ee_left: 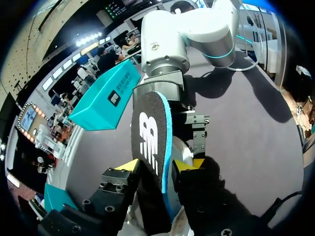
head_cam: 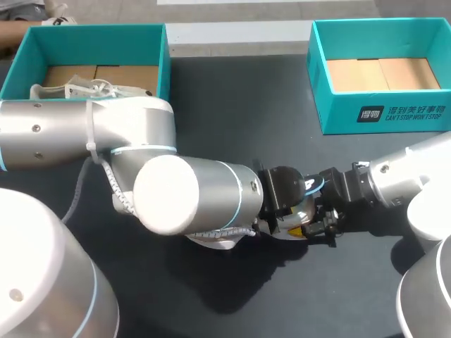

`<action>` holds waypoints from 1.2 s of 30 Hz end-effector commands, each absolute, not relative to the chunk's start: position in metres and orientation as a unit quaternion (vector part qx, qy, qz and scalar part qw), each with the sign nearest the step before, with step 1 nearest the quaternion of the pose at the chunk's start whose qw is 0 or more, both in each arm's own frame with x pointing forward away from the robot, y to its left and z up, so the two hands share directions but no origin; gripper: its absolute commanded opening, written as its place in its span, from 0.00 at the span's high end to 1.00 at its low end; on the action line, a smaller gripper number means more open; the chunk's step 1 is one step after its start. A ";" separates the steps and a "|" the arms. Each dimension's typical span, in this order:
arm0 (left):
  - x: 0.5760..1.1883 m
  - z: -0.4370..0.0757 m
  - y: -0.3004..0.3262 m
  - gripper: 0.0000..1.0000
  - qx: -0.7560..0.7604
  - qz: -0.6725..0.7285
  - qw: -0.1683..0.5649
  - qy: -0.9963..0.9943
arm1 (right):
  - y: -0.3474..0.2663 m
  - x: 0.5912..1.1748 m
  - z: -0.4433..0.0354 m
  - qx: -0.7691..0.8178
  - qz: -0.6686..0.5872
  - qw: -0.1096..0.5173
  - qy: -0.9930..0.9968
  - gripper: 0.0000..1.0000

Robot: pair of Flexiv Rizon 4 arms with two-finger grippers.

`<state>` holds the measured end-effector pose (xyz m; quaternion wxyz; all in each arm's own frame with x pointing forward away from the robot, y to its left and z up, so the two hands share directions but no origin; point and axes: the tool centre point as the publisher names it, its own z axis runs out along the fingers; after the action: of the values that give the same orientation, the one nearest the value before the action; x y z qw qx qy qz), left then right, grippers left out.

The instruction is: Take the shoe out of the shoebox, open the shoe tongue, remove and reinsert the insole, then place the shoe into the shoebox

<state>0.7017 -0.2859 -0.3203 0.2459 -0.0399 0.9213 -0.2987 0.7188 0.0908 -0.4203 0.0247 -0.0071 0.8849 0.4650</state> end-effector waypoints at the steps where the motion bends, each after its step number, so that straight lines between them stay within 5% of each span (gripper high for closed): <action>1: 0.704 -0.328 -0.294 0.68 -0.052 -0.292 0.274 0.915 | 0.092 0.718 -0.421 -0.006 0.464 0.026 0.885 1.00; 5: 0.706 -0.330 -0.291 1.00 -0.056 -0.290 0.274 0.915 | 0.092 0.718 -0.421 -0.006 0.464 0.026 0.885 1.00; 12: 0.702 -0.321 -0.283 1.00 -0.057 -0.294 0.268 0.916 | 0.092 0.718 -0.421 -0.006 0.464 0.026 0.885 1.00; 36: 0.693 -0.251 -0.295 1.00 -0.025 -0.324 0.030 0.945 | 0.092 0.718 -0.421 -0.006 0.464 0.026 0.885 1.00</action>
<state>0.6891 -0.2941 -0.2572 0.0970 -0.0489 0.9394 -0.3251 0.7187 0.0909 -0.4202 0.0247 -0.0072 0.8849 0.4651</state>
